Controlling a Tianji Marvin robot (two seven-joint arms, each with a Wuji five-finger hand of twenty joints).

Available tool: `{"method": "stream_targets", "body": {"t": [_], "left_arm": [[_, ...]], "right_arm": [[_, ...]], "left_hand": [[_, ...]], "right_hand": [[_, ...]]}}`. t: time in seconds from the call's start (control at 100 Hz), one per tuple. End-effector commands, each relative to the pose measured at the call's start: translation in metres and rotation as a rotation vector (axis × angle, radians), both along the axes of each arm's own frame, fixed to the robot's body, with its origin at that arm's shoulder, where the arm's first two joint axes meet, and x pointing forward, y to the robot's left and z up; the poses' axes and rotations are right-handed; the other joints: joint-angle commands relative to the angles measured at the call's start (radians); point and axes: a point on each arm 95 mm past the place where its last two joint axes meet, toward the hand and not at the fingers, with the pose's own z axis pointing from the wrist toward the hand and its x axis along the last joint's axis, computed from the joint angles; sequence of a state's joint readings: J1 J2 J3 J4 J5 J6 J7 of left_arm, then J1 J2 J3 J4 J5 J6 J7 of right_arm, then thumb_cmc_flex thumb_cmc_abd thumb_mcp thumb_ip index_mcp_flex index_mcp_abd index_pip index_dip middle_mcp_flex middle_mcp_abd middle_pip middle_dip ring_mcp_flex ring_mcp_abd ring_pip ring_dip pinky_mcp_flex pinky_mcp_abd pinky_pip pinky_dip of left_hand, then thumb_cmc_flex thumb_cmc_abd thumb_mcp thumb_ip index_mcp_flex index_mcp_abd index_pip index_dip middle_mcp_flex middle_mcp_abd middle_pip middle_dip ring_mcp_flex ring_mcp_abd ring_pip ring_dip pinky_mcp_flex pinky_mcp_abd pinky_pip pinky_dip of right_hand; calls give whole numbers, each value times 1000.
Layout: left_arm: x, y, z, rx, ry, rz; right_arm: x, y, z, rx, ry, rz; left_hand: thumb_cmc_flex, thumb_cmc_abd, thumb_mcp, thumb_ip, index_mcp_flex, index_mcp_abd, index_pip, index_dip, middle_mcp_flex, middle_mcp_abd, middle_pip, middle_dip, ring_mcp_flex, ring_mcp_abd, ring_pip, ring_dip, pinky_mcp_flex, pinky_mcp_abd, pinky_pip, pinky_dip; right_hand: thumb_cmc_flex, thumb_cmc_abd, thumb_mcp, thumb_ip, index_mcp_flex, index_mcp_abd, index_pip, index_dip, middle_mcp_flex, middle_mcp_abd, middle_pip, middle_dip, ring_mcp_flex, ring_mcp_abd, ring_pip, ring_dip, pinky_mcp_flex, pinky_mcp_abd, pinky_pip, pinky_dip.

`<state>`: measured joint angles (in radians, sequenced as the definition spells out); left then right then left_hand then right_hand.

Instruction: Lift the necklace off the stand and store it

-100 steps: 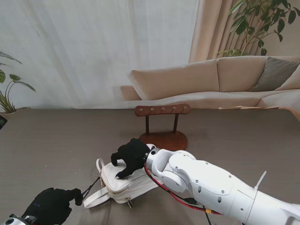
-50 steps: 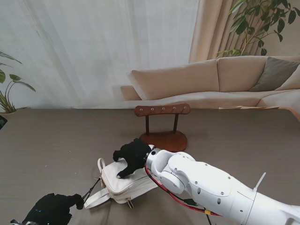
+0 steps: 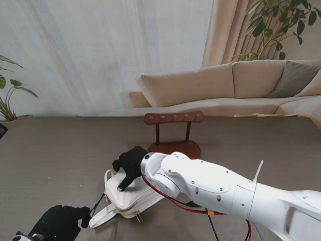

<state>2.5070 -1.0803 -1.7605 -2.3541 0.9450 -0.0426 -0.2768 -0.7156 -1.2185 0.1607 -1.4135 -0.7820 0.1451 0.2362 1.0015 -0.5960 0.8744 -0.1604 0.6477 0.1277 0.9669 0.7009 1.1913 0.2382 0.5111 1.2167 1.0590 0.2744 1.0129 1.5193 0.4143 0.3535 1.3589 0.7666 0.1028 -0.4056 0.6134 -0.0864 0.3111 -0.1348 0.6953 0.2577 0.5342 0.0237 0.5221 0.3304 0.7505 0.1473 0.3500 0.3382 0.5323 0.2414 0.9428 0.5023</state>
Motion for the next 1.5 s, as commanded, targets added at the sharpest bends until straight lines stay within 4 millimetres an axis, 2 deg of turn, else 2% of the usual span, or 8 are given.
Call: {"method": "stream_targets", "body": {"t": [0.0,0.15,0.35,0.42,0.52,0.73,0.88,1.49], "left_arm": [[-2,-5,4,-8,13,-12],[2,-7,5,-13,18,-19],[5,-9,6,-18,17,-25],[6,-8,6,-20,13,-27],[6,-8,7,-27,5,-28],[10,-10,8,-38,-4,-32],[10,-12,5,-43,7,-30],[-2,-43,-12,-37,185,-146]], "right_arm": [[1,3,-3,-28,7,11],[1,5,-6,-86,25,35],[1,7,-12,-106,10,75],[2,8,-14,-110,4,84],[6,9,-18,-112,-14,86],[21,0,-25,-136,24,24],[35,-14,-29,-158,49,-50],[64,-41,-36,-177,72,-207]], "left_hand": [[19,23,-6,-3,88,-5,159,43,-7,8,4,7,-16,-27,25,27,-22,-19,30,4],[19,24,-7,-2,88,-3,158,43,-7,10,4,6,-16,-27,25,27,-22,-19,30,4],[19,24,-8,-2,88,-2,158,44,-8,10,3,7,-16,-27,25,27,-22,-18,30,4],[19,24,-8,-2,87,-4,158,43,-7,10,3,7,-16,-25,24,27,-22,-19,30,4],[19,23,-8,-2,88,-4,158,43,-7,10,4,7,-15,-24,24,27,-21,-19,31,5],[19,23,-7,-2,89,-4,158,43,-7,10,3,6,-15,-23,23,27,-21,-18,31,5],[19,22,-6,-2,89,-4,159,43,-7,11,3,6,-14,-23,23,27,-22,-18,31,5],[19,25,-10,-2,84,-8,162,42,-12,6,4,11,-22,-29,27,32,-30,-26,35,7]], "right_hand": [[9,-9,71,41,-3,19,16,-11,-50,29,5,-13,-32,13,-14,-9,-299,-11,-29,-39],[10,-17,97,39,145,-6,66,9,-37,24,12,-15,-45,-11,-13,-12,-306,-13,-53,-36],[179,-95,63,44,456,-116,191,155,261,-84,66,55,82,-82,62,15,-256,-41,-29,-28],[290,-150,16,3,561,-179,293,55,439,-124,76,110,175,-134,125,49,-215,-66,20,-38],[387,-172,-2,-6,680,-200,400,65,628,-152,137,183,327,-180,266,120,-110,-108,145,-22],[392,-136,76,51,743,-67,408,329,714,-95,244,368,473,-125,535,244,82,-158,366,39],[379,-125,105,76,767,-37,395,425,740,-74,268,417,535,-117,615,276,155,-162,414,83],[400,-114,77,62,771,-22,376,474,741,-60,265,444,566,-127,676,319,218,-173,428,124]]}}
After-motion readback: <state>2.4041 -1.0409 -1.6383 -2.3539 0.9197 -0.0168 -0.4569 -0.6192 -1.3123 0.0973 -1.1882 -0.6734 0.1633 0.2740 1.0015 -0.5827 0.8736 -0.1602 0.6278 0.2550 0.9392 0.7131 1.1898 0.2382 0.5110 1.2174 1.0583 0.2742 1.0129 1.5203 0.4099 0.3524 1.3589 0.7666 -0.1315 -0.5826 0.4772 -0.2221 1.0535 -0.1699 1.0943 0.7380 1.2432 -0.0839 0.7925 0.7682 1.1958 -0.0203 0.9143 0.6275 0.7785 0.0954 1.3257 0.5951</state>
